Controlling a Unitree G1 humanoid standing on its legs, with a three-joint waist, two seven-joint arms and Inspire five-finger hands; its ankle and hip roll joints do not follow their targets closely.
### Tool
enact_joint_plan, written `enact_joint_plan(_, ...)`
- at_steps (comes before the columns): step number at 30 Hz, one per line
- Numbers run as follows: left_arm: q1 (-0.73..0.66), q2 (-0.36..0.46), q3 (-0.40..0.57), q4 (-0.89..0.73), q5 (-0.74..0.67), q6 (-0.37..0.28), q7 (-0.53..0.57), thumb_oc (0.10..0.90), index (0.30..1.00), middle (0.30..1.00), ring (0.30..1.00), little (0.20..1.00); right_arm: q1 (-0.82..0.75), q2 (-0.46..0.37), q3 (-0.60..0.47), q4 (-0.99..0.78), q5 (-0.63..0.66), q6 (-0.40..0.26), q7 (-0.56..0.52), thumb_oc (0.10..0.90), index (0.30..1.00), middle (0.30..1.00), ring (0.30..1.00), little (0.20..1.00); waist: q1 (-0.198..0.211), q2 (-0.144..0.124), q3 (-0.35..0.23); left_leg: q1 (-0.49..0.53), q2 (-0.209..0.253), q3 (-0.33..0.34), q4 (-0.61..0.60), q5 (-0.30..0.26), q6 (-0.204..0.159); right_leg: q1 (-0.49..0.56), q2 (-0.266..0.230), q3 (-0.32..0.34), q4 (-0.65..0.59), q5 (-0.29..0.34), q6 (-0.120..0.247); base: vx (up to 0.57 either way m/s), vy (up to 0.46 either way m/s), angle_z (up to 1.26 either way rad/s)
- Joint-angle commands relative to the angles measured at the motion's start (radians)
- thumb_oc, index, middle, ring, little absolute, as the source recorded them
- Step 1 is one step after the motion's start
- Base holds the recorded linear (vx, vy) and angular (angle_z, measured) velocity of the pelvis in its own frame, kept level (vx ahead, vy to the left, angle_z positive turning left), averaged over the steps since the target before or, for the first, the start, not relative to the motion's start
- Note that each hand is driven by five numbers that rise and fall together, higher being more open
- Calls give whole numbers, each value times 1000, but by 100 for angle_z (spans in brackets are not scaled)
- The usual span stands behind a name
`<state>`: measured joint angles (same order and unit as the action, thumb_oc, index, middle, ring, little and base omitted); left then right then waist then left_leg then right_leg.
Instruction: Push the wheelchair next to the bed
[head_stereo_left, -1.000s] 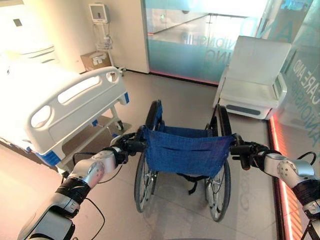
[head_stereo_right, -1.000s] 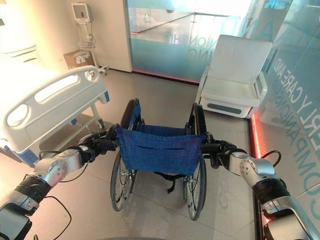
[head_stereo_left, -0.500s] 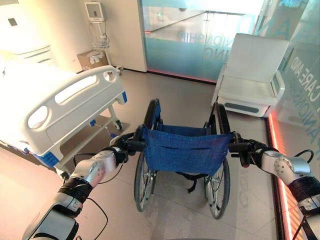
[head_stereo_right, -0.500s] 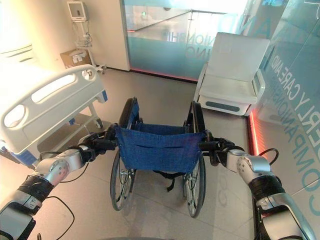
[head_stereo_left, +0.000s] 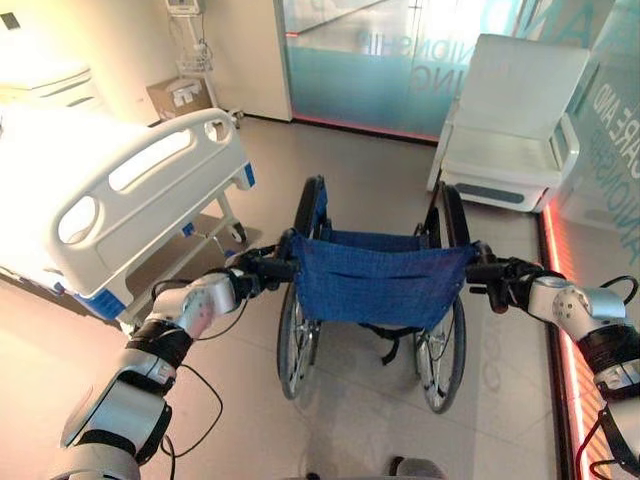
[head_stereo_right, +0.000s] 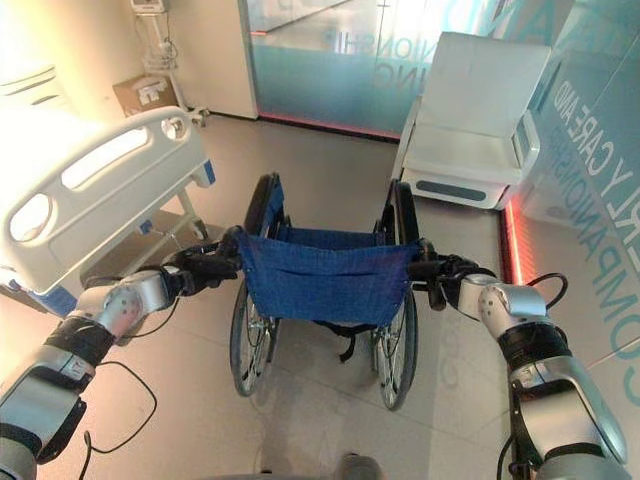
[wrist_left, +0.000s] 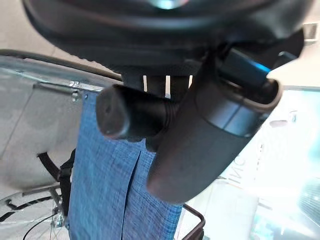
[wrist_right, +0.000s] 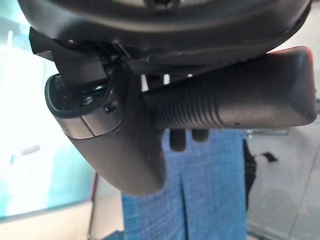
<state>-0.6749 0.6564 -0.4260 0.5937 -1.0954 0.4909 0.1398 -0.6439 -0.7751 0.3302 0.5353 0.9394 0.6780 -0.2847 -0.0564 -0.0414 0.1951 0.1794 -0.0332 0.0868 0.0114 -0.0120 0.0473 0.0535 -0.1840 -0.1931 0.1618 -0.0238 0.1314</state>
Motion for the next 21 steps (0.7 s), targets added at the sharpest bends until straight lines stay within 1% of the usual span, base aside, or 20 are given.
enact_joint_plan(1, -198, -13, -8, 43, -37, -5, -45, 400, 300, 300, 300, 300, -190, 110, 99, -1, 129, 0, 218, 400, 300, 300, 300, 300, 31, 48, -62, 1, -68, 26, 44, -55, 20, -70, -21, 36, 167, 144, -6, 120, -10, -4)
enact_joint_plan(2, -200, -13, -9, 45, -36, -4, -46, 400, 300, 300, 300, 300, -192, 110, 101, 2, 129, 0, 220, 400, 300, 300, 300, 300, 30, 48, -62, 2, -68, 26, 44, -56, 19, -68, -18, 34, 159, 144, -6, 174, -34, -6)
enact_joint_plan(3, -202, -13, -16, 56, -35, 3, -49, 400, 300, 300, 300, 300, -204, 105, 111, 22, 116, 4, 234, 400, 300, 300, 300, 300, 24, 40, -66, 9, -76, 25, 45, -66, 15, -74, 0, 28, 76, 130, -2, 194, -52, -3)
enact_joint_plan(4, -199, -15, -21, 61, -38, 5, -56, 400, 300, 300, 300, 300, -210, 99, 115, 37, 112, 2, 245, 400, 300, 300, 300, 300, 17, 36, -66, 16, -81, 21, 46, -76, 12, -86, 19, 31, 20, 129, 3, 220, -59, 1)
enact_joint_plan(5, -197, -16, -22, 63, -37, 6, -57, 400, 300, 300, 300, 300, -211, 97, 116, 42, 108, 2, 252, 400, 300, 300, 300, 300, 14, 35, -66, 19, -83, 20, 47, -81, 11, -91, 25, 33, 5, 132, 5, 248, -79, 4)
enact_joint_plan(6, -191, -22, -28, 67, -45, 1, -59, 400, 300, 300, 300, 300, -213, 95, 119, 55, 99, -3, 257, 400, 300, 300, 300, 300, -1, 28, -62, 33, -95, 13, 48, -100, 11, -135, 46, 45, -46, 170, 19, 206, -66, 7)
enact_joint_plan(7, -190, -25, -29, 69, -45, 0, -59, 400, 300, 300, 300, 300, -214, 95, 120, 57, 97, -4, 257, 400, 300, 300, 300, 300, -4, 28, -61, 36, -96, 10, 50, -106, 11, -143, 50, 47, -57, 181, 23, 332, -116, 18)
enact_joint_plan(8, -186, -33, -34, 75, -42, -6, -63, 400, 300, 300, 300, 300, -216, 95, 121, 67, 87, -7, 259, 400, 300, 300, 300, 300, -14, 18, -53, 49, -108, 4, 58, -124, 11, -188, 61, 45, -87, 233, 38, 222, -77, 26)
enact_joint_plan(9, -187, -33, -34, 75, -42, -6, -63, 400, 300, 300, 300, 300, -217, 95, 121, 69, 85, -7, 260, 400, 300, 300, 300, 300, -16, 18, -52, 50, -107, 3, 62, -128, 11, -189, 63, 43, -92, 239, 39, 372, -144, 35)
enact_joint_plan(10, -189, -42, -38, 82, -42, -4, -59, 400, 300, 300, 300, 300, -221, 99, 114, 85, 74, -6, 269, 400, 300, 300, 300, 300, -21, 8, -43, 64, -113, 2, 74, -145, 12, -226, 67, 18, -116, 269, 48, 277, -114, 20)
enact_joint_plan(11, -190, -45, -38, 84, -39, -3, -58, 400, 300, 300, 300, 300, -221, 101, 112, 89, 69, -5, 270, 400, 300, 300, 300, 300, -22, 7, -41, 67, -112, 1, 77, -149, 13, -232, 68, 9, -119, 273, 48, 473, -204, 18)
enact_joint_plan(12, -190, -56, -37, 94, -29, 1, -58, 400, 300, 300, 300, 300, -222, 107, 107, 99, 54, 1, 271, 400, 300, 300, 300, 300, -27, 2, -34, 79, -109, 6, 93, -166, 17, -249, 73, -5, -99, 280, 44, 396, -174, 5)
enact_joint_plan(14, -192, -69, -36, 105, -24, 1, -56, 400, 300, 300, 300, 300, -222, 109, 100, 110, 36, 8, 280, 400, 300, 300, 300, 300, -34, -3, -38, 89, -110, -6, 99, -179, 23, -249, 78, 0, -118, 277, 42, 390, -174, 1)
enact_joint_plan(15, -193, -93, -41, 122, -25, -8, -59, 400, 300, 300, 300, 300, -226, 105, 98, 131, 22, 12, 295, 400, 300, 300, 300, 300, -48, -5, -54, 102, -107, -26, 110, -193, 20, -243, 90, 22, -107, 268, 32, 274, -125, 4)
enact_joint_plan(16, -193, -93, -41, 122, -25, -8, -59, 400, 300, 300, 300, 300, -226, 105, 98, 132, 22, 12, 296, 400, 300, 300, 300, 300, -48, -4, -54, 102, -107, -27, 111, -194, 20, -243, 90, 21, -106, 266, 32, 424, -209, 44)
enact_joint_plan(17, -187, -112, -42, 134, -25, -18, -55, 400, 300, 300, 300, 300, -236, 101, 98, 156, 6, 19, 316, 400, 300, 300, 300, 300, -56, -2, -78, 125, -94, -40, 130, -218, 7, -239, 95, 27, -75, 242, 11, 275, -145, 76)
enact_joint_plan(18, -185, -115, -41, 137, -27, -22, -53, 400, 300, 300, 300, 300, -238, 101, 99, 160, 7, 21, 319, 400, 300, 300, 300, 300, -57, -1, -84, 130, -91, -45, 136, -223, 2, -238, 95, 26, -71, 237, 7, 454, -245, 120)
enact_joint_plan(19, -169, -127, -32, 143, -19, -35, -44, 400, 300, 300, 300, 300, -241, 102, 105, 165, -12, 29, 336, 400, 300, 300, 300, 300, -62, 16, -105, 142, -55, -50, 203, -162, -39, -220, 113, 4, -61, 197, -25, 264, -154, 103)
enact_joint_plan(20, -167, -128, -32, 144, -19, -38, -41, 400, 300, 300, 300, 300, -241, 104, 106, 166, -13, 29, 338, 400, 300, 300, 300, 300, -64, 14, -110, 139, -54, -51, 211, -146, -44, -219, 111, 2, -62, 194, -30, 356, -247, 92)
enact_joint_plan(21, -151, -131, -25, 139, -21, -50, -28, 400, 300, 300, 300, 300, -239, 108, 116, 159, -18, 31, 338, 400, 300, 300, 300, 300, -65, 21, -119, 111, -21, -38, 361, -22, -86, -193, 129, -12, -62, 155, -65, 207, -182, 40)
